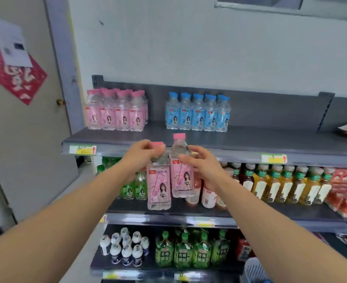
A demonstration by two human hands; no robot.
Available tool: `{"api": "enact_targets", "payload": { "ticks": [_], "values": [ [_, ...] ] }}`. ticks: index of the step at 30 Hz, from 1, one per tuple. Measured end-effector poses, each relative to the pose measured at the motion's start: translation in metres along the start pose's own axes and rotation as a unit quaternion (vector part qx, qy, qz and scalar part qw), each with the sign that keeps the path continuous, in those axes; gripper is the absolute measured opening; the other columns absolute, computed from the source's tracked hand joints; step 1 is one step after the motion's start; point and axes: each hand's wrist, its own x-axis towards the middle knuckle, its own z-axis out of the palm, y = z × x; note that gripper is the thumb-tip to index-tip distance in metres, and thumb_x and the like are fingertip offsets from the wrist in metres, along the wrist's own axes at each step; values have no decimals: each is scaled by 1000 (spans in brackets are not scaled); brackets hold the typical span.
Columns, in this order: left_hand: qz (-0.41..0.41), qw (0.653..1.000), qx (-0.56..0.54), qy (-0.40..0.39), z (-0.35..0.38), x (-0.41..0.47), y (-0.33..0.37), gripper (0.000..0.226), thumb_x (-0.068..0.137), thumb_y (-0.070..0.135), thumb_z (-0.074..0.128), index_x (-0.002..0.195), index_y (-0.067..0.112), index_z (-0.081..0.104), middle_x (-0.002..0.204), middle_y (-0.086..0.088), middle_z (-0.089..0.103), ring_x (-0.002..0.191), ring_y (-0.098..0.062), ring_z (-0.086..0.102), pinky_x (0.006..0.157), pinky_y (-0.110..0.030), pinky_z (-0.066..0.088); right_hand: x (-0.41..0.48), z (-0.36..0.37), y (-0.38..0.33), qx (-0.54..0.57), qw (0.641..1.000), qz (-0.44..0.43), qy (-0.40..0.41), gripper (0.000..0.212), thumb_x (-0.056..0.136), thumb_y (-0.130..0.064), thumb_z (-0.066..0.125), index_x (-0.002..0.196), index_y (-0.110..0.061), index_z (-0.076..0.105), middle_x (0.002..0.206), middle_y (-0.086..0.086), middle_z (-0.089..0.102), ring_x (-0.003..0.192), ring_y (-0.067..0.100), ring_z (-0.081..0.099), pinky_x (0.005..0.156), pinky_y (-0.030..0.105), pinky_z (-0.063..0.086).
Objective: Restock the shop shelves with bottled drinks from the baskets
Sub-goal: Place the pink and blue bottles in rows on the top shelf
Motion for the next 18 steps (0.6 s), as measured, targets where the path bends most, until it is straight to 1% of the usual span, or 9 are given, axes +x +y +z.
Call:
{"api": "enact_targets", "payload": {
  "ticks": [1, 2, 3, 5, 8, 10, 13, 14, 18],
  "values": [
    [8, 1000, -2, 9, -15, 3, 4, 28, 85, 38, 67, 96, 13, 61, 83, 3, 65, 69, -15, 54, 62, -28, 41, 5, 13, -6, -4, 1000, -10, 7, 49, 68, -27, 85, 112, -27, 63, 94, 0, 70, 83, 17, 69, 64, 28, 53],
    [16, 1000, -2, 17, -29, 7, 7, 29, 84, 41, 68, 96, 15, 62, 87, 3, 66, 74, -16, 56, 64, -30, 44, 10, 25, -11, -12, 1000, -20, 15, 52, 67, -29, 86, 113, -27, 63, 99, 1, 70, 89, 18, 68, 74, 30, 53],
    [24, 999, 2, 26, -43, 11, 9, 32, 83, 43, 68, 98, 15, 62, 93, 2, 67, 81, -18, 59, 68, -32, 46, 14, 36, -16, -18, 999, -31, 23, 54, 65, -32, 86, 113, -27, 64, 101, 2, 69, 94, 17, 67, 80, 31, 52],
    [35, 998, 10, 44, -68, 18, 14, 36, 82, 45, 69, 101, 15, 62, 99, -1, 66, 89, -21, 60, 74, -36, 49, 25, 58, -25, -18, 998, -46, 36, 53, 63, -36, 86, 111, -28, 65, 99, -1, 70, 95, 13, 66, 75, 25, 48],
    [47, 997, 6, 67, -104, 30, 18, 32, 83, 42, 69, 96, 14, 60, 94, -3, 66, 82, -20, 59, 69, -32, 48, 43, 86, -36, -3, 997, -61, 46, 45, 65, -34, 86, 105, -32, 64, 93, -5, 69, 85, 7, 66, 65, 19, 45],
    [58, 995, 3, 77, -124, 37, 18, 28, 83, 40, 69, 93, 15, 60, 89, -1, 65, 79, -17, 59, 63, -28, 45, 55, 101, -42, 7, 996, -73, 55, 49, 66, -31, 85, 108, -29, 61, 95, -3, 69, 87, 8, 67, 67, 20, 47],
    [68, 994, 1, 89, -146, 48, 18, 27, 83, 40, 69, 89, 15, 60, 82, 2, 63, 73, -12, 57, 59, -26, 39, 76, 119, -51, 15, 994, -79, 69, 62, 68, -30, 85, 123, -26, 57, 105, 1, 68, 96, 16, 67, 82, 31, 53],
    [69, 993, -4, 93, -151, 53, 18, 27, 83, 40, 69, 88, 15, 59, 81, 2, 63, 72, -11, 56, 59, -26, 39, 83, 124, -55, 14, 994, -81, 71, 64, 68, -30, 85, 125, -24, 56, 106, 1, 68, 98, 17, 67, 83, 32, 53],
    [71, 991, 0, 112, -164, 74, 19, 29, 84, 43, 67, 92, 17, 60, 86, 3, 64, 77, -11, 57, 63, -26, 40, 117, 134, -62, 0, 994, -92, 66, 68, 69, -29, 84, 129, -22, 54, 105, 1, 69, 95, 16, 68, 75, 27, 52]
  ]
}}
